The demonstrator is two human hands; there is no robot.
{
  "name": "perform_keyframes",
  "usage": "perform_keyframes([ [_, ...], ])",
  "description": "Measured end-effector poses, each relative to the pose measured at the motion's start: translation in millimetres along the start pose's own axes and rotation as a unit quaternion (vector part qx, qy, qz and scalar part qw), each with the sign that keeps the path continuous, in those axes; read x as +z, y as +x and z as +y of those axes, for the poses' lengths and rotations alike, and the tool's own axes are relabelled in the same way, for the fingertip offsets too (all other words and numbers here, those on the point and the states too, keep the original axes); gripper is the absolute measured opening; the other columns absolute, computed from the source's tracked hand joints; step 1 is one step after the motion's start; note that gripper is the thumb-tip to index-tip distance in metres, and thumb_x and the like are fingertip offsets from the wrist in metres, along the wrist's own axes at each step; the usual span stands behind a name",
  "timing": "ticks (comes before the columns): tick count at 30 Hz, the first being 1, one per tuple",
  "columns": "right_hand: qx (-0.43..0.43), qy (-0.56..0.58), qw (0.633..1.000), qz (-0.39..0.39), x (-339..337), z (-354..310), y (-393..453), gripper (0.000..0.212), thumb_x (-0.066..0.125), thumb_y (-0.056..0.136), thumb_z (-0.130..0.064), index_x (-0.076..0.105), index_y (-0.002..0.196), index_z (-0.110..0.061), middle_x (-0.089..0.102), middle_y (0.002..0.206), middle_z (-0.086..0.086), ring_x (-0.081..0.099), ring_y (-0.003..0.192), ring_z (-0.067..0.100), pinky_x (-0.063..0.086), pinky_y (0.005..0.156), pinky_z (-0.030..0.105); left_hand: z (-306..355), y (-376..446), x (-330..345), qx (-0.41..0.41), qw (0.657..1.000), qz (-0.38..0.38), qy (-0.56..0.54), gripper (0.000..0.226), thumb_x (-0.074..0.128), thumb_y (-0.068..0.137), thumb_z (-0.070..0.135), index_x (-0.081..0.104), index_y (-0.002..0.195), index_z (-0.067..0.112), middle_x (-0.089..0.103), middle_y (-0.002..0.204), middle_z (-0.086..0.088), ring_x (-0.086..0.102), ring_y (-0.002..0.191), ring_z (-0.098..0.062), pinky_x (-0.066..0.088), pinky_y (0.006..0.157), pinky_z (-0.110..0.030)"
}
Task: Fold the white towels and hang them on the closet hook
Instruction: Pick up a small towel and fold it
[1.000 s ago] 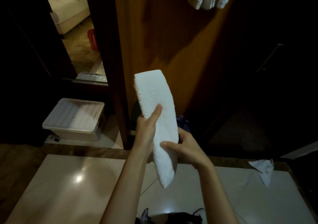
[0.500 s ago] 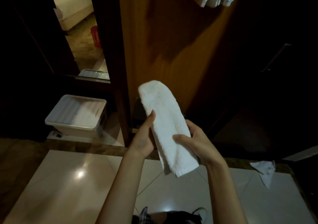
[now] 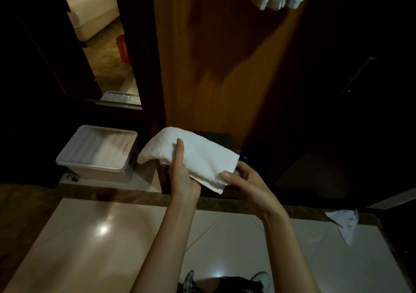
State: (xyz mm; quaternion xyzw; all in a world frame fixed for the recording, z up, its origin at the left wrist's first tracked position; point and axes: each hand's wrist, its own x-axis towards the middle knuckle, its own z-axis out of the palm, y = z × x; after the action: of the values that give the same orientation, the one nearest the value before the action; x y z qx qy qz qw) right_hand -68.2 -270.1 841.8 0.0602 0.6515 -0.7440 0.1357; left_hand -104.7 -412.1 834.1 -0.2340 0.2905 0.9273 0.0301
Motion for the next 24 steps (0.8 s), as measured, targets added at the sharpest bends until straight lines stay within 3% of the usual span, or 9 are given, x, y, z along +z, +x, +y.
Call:
perform_keyframes([
  [2,-0.009,0.008,1.000,0.001,6.0,0.8,2.1,0.057,0.070,0.068,-0.036,0.054,0.120,-0.017,0.072,0.095,-0.011,0.069,0.091,0.011,0.054,0.074,0.022,0.4,0.8,-1.9,0.024,1.000,0.000,-0.012,0.052,0.068,0.074,0.046,0.049,0.121,0.033,0.062,0.121,-0.004,0.061,0.109,-0.027,0.048,0.093,-0.052],
  [5,-0.025,0.055,0.997,0.045,13.4,2.6,7.4,0.052,0.061,0.081,-0.039,0.052,0.123,-0.011,0.066,0.075,-0.012,0.065,0.068,0.001,0.050,0.062,0.018,3.7,4.8,-5.8,0.048,0.998,0.007,-0.036,0.031,0.068,0.077,0.043,0.053,0.103,0.037,0.067,0.110,0.000,0.067,0.099,-0.021,0.054,0.084,-0.045],
  [8,-0.042,0.069,0.989,0.124,16.6,4.6,13.5,0.017,0.052,0.095,-0.022,0.055,0.109,-0.013,0.062,0.086,-0.002,0.064,0.073,0.006,0.053,0.062,0.024,5.1,8.7,-10.1,0.048,0.997,0.016,-0.051,0.026,0.064,0.083,0.041,0.053,0.105,0.033,0.065,0.111,-0.002,0.065,0.099,-0.020,0.056,0.071,-0.037],
  [10,-0.070,0.047,0.986,0.146,19.1,4.2,13.9,0.003,0.050,0.096,-0.012,0.052,0.096,-0.012,0.060,0.085,0.002,0.064,0.073,0.009,0.054,0.063,0.026,6.7,9.4,-11.0,0.032,0.997,0.020,-0.072,0.033,0.062,0.086,0.039,0.051,0.115,0.028,0.061,0.117,-0.006,0.061,0.105,-0.024,0.054,0.075,-0.041],
  [12,-0.106,0.011,0.984,0.140,21.8,2.7,12.2,0.006,0.053,0.093,-0.006,0.051,0.088,-0.010,0.059,0.073,-0.006,0.062,0.066,0.006,0.053,0.060,0.023,8.3,10.4,-10.6,0.008,0.995,0.028,-0.094,0.050,0.061,0.087,0.037,0.044,0.131,0.021,0.057,0.124,-0.011,0.057,0.111,-0.029,0.051,0.085,-0.047],
  [15,-0.144,-0.050,0.982,0.114,24.4,1.6,9.4,0.014,0.062,0.085,0.003,0.054,0.086,-0.008,0.052,0.062,-0.010,0.052,0.059,0.006,0.048,0.057,0.018,9.6,13.0,-10.4,-0.030,0.993,0.064,-0.099,0.059,0.062,0.086,0.035,0.039,0.137,0.018,0.052,0.129,-0.015,0.053,0.115,-0.034,0.045,0.095,-0.053],
  [20,-0.171,-0.065,0.978,0.100,30.6,-1.9,7.6,0.015,0.063,0.084,0.003,0.056,0.091,-0.007,0.055,0.062,-0.005,0.056,0.061,0.013,0.051,0.058,0.016,8.2,14.6,-12.2,-0.070,0.979,0.151,-0.117,0.070,0.072,0.077,0.034,0.034,0.135,0.021,0.051,0.124,-0.015,0.053,0.112,-0.036,0.051,0.079,-0.053],
  [24,-0.174,-0.087,0.976,0.095,34.0,-1.1,8.3,0.008,0.060,0.088,-0.003,0.058,0.092,-0.010,0.065,0.071,-0.006,0.066,0.068,0.011,0.056,0.062,0.024,10.0,14.8,-11.3,-0.100,0.976,0.135,-0.142,0.056,0.068,0.080,0.037,0.043,0.127,0.020,0.053,0.126,-0.017,0.055,0.109,-0.037,0.052,0.072,-0.051],
])
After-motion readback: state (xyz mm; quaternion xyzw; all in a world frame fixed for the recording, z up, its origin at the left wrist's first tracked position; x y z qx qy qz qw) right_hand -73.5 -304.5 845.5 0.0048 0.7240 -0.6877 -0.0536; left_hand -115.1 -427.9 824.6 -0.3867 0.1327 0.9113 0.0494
